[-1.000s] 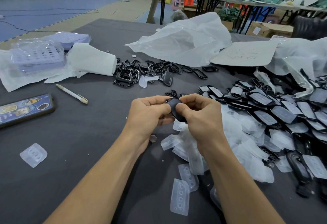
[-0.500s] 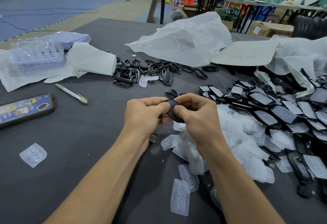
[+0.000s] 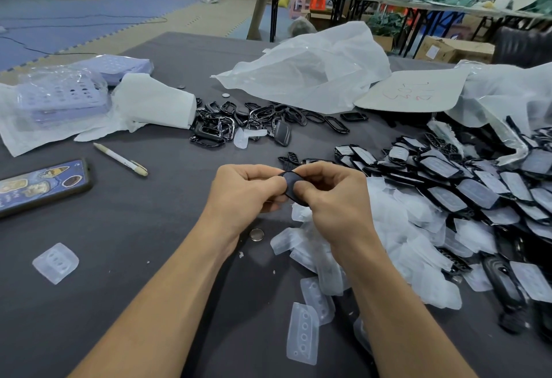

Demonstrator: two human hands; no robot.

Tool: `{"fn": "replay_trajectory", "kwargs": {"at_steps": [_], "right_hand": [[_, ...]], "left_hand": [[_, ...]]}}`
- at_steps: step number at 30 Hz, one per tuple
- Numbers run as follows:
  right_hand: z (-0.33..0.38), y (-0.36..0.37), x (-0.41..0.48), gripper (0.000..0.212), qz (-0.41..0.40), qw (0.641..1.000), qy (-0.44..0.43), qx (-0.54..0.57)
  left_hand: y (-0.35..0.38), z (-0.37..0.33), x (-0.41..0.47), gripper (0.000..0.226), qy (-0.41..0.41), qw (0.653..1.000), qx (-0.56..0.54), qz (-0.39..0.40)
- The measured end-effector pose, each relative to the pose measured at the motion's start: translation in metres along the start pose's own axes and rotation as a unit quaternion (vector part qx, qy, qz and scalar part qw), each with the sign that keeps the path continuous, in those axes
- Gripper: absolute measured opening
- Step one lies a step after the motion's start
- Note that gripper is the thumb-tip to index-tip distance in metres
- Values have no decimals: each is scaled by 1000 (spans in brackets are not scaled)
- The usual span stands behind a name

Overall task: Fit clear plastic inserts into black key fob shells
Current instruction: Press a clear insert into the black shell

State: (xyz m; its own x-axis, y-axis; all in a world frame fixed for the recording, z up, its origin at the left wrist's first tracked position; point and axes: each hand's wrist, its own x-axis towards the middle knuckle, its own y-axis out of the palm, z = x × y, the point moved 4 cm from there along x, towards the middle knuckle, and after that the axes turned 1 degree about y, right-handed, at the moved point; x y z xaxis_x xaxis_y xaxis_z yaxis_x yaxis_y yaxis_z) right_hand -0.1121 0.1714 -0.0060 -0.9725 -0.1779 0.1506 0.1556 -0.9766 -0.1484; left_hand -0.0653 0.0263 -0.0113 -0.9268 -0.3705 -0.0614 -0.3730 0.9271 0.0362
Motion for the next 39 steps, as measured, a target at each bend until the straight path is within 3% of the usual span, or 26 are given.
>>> {"fn": "replay_trajectory", "kwargs": {"at_steps": [12, 22, 28, 39], "right_hand": [[0, 3, 2, 50, 25, 999, 5, 39], [0, -5, -1, 35, -47, 998, 5, 49], [0, -10, -2, 14, -90, 992, 24, 90], [5, -7, -3, 28, -43, 995, 32, 89]], "left_hand": [[-1, 0, 2, 27, 33, 996, 7, -77], [4, 1, -1, 29, -23, 999, -28, 28], [2, 1, -1, 22, -4, 999, -47, -7], [1, 7, 2, 10, -10, 997, -53, -48]]}}
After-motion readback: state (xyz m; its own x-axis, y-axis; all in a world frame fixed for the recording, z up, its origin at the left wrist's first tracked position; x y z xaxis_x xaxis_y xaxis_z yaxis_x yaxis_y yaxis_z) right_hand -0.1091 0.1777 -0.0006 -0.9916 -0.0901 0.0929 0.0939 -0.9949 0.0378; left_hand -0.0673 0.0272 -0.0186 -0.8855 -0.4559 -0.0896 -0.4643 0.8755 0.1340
